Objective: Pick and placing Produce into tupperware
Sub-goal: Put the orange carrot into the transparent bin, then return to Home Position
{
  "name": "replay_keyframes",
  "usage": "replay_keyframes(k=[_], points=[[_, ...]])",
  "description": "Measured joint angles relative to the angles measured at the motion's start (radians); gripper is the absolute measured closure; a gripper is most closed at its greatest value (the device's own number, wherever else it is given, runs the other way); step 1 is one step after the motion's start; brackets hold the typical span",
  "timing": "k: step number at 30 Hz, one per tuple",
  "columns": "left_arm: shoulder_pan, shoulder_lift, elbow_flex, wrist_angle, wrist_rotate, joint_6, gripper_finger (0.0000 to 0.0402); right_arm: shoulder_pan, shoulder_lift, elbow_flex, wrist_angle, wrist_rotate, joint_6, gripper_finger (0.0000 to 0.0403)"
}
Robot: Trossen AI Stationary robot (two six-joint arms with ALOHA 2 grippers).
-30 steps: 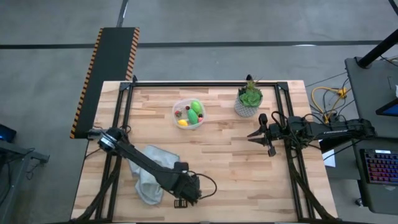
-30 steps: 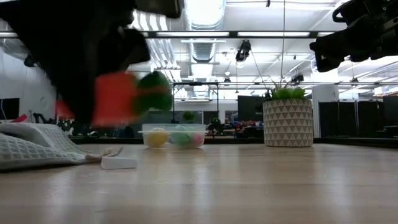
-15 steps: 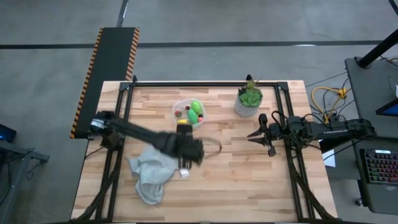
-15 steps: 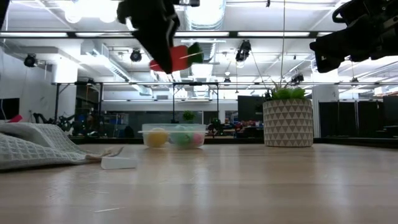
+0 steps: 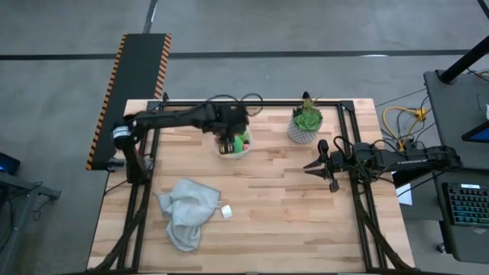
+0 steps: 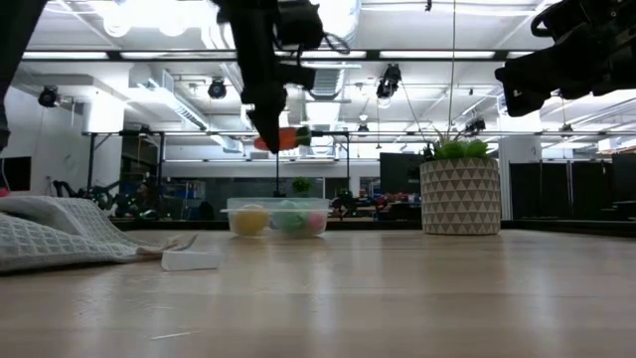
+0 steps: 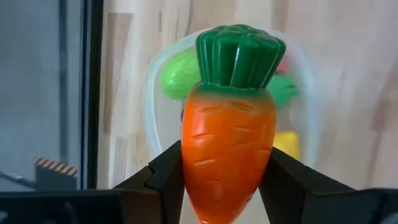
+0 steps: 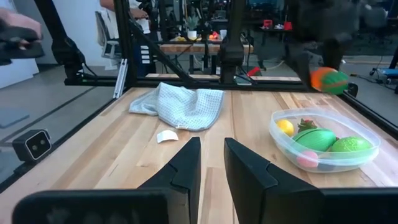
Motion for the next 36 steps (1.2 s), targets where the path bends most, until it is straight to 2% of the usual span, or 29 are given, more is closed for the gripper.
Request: replay_keyframes(k=[5,14,24,33,36], points=[[0.091,0.000,-0.067,0.091,0.092,0.052,0.0256,0.000,0.000,0.000,-0.006,0.000,-0.007,0.0339],[0.169,0.000,-0.191,0.197,0.099,0.101,0.0256,0.000,0.000,0.000,-0.006,0.000,-0.010,0.0339],[0.172,0.001,-0.217,0.268,0.151,0.094,0.0214,0.000,0.000,0.000,-0.006,0.000,-0.010,0.0339],[0.167,0.001,-0.214,0.298,0.174,0.093,0.0209,0.000,0.000,0.000,-0.006,0.000,-0.010,0.0339],[0.149,-0.016,-0.211,0.362,0.226,0.094,0.0212,0.000,0.000,0.000,-0.006,0.000,-0.008,0.0339]])
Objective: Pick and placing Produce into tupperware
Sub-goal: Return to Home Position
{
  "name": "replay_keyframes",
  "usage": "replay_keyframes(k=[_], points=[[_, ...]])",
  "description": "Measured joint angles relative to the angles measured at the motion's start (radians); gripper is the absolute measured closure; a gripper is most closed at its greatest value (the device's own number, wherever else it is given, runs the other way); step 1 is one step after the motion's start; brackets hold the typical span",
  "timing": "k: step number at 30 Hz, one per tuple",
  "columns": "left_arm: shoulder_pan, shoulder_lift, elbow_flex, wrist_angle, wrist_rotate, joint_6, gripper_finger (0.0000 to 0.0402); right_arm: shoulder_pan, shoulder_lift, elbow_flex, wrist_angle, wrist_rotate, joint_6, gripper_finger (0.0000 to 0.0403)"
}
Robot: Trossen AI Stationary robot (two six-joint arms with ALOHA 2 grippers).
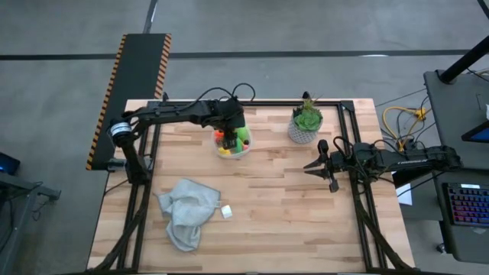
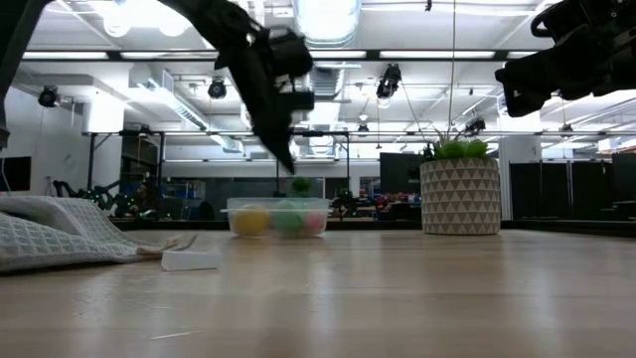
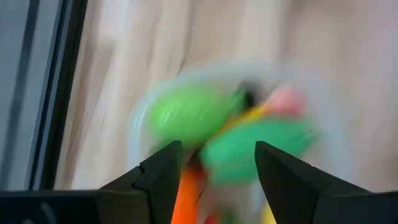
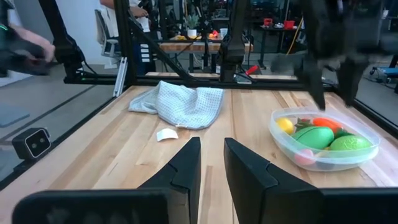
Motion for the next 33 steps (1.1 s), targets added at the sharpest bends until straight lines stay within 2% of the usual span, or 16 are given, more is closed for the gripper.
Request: replay_keyframes(k=[7,12,15,19,21,25,33], points=[[-0.069,-0.185,-0.029,0.390,0.289,-0.018,0.0242,0.000,0.000,0.000,-0.008,0.000,0.017,0.0339],[-0.158,-0.366,-0.162,0.668,0.327,-0.022,0.0276,0.000,-0.001,0.010,0.039,0.002,0.016,0.0339],[-0.243,-0.479,-0.269,0.776,0.257,0.018,0.0304,0.000,-0.001,0.037,0.043,0.004,0.016,0.0339],[-0.380,-0.624,-0.434,0.847,-0.021,0.112,0.0357,0.000,0.000,0.067,0.039,0.004,0.008,0.0339],[-0.444,-0.694,-0.510,0.862,-0.114,0.123,0.0387,0.000,0.000,0.079,0.039,0.005,-0.001,0.0339],[-0.524,-0.849,-0.616,0.824,-0.132,0.111,0.0394,0.000,0.001,0.096,0.039,0.008,-0.021,0.0339],[-0.533,-1.179,-0.685,0.572,-0.118,-0.024,0.0401,0.000,0.001,0.111,0.038,0.009,-0.029,0.0339]])
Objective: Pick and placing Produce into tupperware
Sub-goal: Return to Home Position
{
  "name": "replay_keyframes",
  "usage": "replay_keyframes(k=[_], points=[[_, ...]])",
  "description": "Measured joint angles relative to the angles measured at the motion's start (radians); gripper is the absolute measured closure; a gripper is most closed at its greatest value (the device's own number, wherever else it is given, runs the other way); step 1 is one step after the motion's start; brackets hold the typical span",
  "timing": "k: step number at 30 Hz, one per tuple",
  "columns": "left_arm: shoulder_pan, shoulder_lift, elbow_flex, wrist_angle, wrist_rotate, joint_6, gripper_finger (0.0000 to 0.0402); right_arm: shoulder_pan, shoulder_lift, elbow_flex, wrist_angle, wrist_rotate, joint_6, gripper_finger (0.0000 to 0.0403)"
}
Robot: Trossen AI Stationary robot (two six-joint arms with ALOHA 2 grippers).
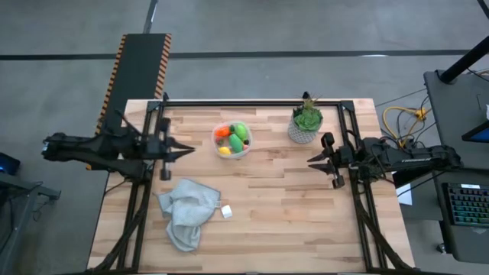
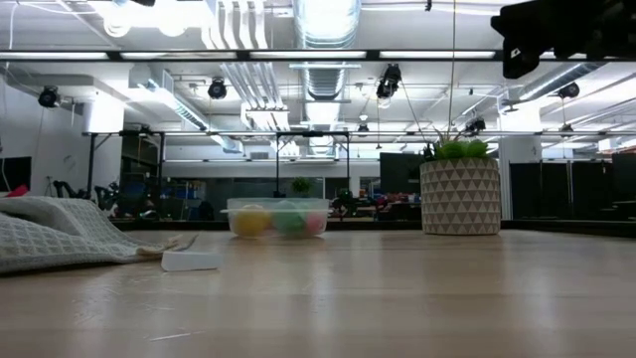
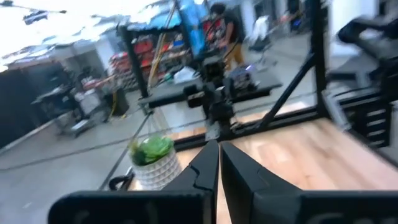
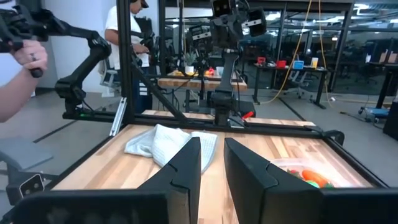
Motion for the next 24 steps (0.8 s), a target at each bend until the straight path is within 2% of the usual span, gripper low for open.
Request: replay_keyframes(k=[3,7,12,15,24], points=[[-0.001,-0.064,-0.054,-0.022,0.043,-0.001,0.0401,0.000,0.000,-0.002,0.000,0.000,0.000,0.0339],[0.000,-0.182,-0.137,-0.049,0.033,-0.006,0.0401,0.000,0.001,-0.004,-0.008,0.000,-0.002,0.0339],[0.000,-0.341,-0.244,-0.060,0.042,-0.085,0.0401,0.000,0.001,-0.005,-0.015,0.000,-0.009,0.0339],[0.000,-0.415,-0.332,-0.026,0.041,-0.106,0.0401,0.000,0.001,-0.006,-0.023,0.000,-0.026,0.0339],[0.000,-0.531,-0.452,-0.002,0.011,-0.156,0.0402,0.000,0.001,-0.007,-0.026,0.000,-0.029,0.0339]])
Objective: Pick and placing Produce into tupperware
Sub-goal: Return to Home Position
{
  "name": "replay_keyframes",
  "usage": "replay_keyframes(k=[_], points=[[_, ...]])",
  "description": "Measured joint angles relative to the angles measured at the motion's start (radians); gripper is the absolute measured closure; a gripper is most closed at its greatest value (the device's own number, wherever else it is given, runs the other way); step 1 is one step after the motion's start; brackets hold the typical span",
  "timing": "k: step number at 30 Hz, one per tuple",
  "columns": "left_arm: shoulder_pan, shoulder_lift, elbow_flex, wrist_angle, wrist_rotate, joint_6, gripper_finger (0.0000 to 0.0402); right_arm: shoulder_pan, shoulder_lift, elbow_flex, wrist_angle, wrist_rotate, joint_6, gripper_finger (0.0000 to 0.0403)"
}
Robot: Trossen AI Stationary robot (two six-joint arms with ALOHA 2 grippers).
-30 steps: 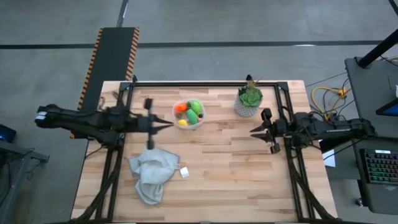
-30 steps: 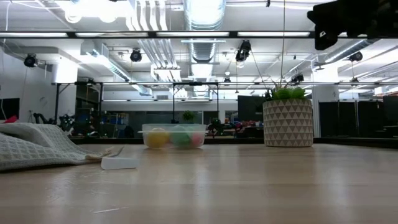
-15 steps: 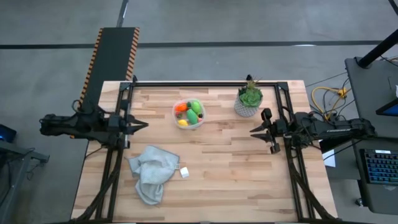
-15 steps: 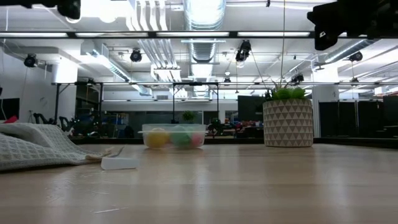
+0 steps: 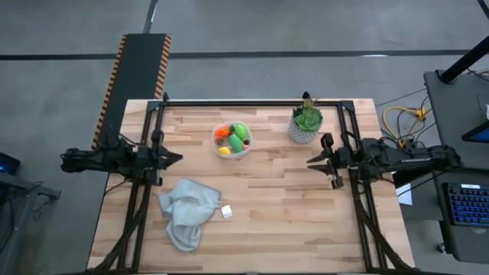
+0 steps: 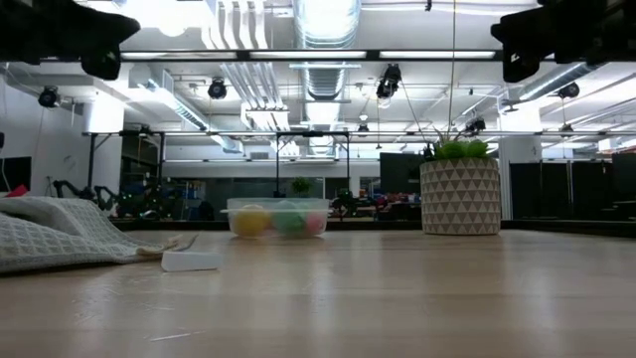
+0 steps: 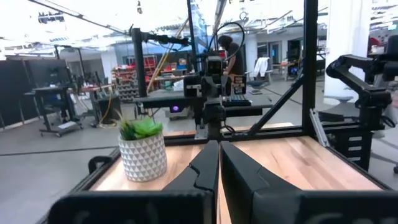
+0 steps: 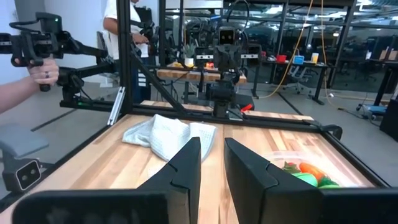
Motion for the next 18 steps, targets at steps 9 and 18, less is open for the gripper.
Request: replay_keyframes(k=[9,18], points=[[0.000,0.009,-0.065,-0.024,-0.031,-0.083,0.0401,0.000,0.000,-0.003,-0.004,0.000,0.002,0.0339],[0.001,-0.015,-0.118,-0.017,-0.035,-0.095,0.0401,0.000,0.000,-0.003,-0.005,0.000,-0.015,0.0339]])
